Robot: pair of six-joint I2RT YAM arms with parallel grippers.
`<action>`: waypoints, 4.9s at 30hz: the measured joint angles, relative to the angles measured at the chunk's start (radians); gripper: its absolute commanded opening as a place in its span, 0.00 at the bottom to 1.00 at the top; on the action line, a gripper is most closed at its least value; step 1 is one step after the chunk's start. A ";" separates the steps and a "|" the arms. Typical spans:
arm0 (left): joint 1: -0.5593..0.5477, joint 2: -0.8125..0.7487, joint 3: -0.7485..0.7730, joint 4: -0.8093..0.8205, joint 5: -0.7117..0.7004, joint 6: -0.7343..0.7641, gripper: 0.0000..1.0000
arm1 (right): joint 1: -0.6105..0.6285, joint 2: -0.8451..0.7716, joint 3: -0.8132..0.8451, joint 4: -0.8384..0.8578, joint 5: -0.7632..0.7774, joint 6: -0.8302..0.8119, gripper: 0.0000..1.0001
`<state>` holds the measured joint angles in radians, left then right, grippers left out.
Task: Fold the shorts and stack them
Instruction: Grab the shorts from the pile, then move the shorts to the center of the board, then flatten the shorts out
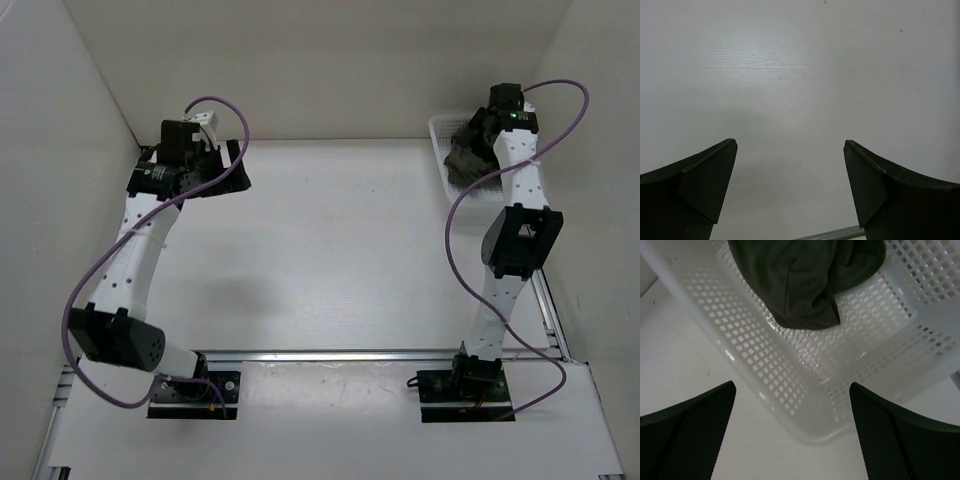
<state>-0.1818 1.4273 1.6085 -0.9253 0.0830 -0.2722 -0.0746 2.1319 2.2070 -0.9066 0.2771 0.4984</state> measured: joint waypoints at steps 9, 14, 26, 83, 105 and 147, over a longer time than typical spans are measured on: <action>-0.003 0.082 0.020 -0.047 -0.096 0.016 0.99 | -0.115 0.311 0.203 0.047 -0.132 0.004 0.87; 0.002 0.101 0.069 -0.047 -0.124 0.027 0.99 | -0.116 0.402 0.225 0.119 -0.208 0.015 0.03; 0.002 0.217 0.112 -0.048 -0.055 0.017 0.99 | -0.059 0.082 0.166 0.174 -0.281 0.013 0.00; -0.014 0.333 -0.217 -0.058 0.294 -0.203 0.10 | 0.530 -0.571 -0.863 0.262 -0.304 -0.008 1.00; -0.603 0.267 -0.005 -0.121 0.196 -0.266 0.93 | 0.148 -0.836 -0.943 0.198 -0.235 -0.072 1.00; -0.578 0.912 0.570 -0.226 0.024 -0.190 0.79 | 0.148 -0.860 -1.276 0.229 -0.387 0.021 1.00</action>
<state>-0.7601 2.3390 2.1780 -1.1515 0.1066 -0.4625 0.0731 1.2716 0.9314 -0.6781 -0.1097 0.5190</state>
